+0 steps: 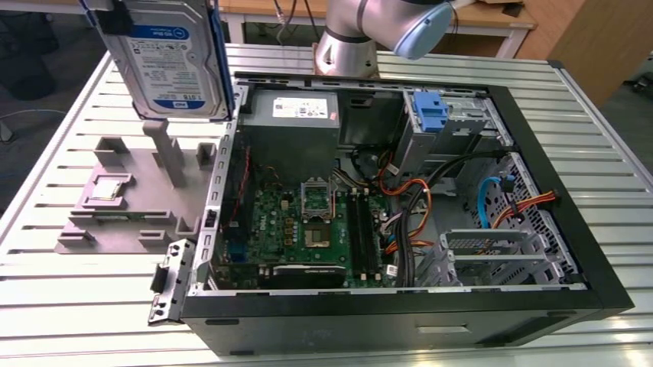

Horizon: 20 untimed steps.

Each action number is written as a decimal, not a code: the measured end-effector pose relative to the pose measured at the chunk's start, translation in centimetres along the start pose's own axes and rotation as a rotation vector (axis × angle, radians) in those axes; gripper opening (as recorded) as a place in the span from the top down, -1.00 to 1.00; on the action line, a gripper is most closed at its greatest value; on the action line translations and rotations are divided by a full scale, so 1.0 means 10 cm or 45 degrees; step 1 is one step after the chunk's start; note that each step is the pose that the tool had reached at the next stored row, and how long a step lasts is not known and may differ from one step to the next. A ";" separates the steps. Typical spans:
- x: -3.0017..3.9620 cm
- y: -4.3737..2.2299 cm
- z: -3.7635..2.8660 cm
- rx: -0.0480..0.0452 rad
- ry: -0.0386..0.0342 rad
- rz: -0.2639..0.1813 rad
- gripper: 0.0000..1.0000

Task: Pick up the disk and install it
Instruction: 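Pick up the disk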

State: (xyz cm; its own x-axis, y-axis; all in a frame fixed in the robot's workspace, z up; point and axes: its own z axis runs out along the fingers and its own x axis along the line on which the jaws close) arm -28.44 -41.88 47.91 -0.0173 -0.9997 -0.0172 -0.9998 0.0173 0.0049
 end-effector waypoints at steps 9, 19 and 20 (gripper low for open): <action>0.000 -0.083 -0.001 0.000 0.0000 0.000 0.26; 0.001 -0.172 -0.001 0.000 0.0000 0.000 0.26; 0.001 -0.180 -0.001 0.000 -0.0001 0.000 0.26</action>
State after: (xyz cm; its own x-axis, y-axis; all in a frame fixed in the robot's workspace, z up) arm -26.64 -41.92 47.91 -0.0173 -0.9997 -0.0173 -0.9998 0.0172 0.0048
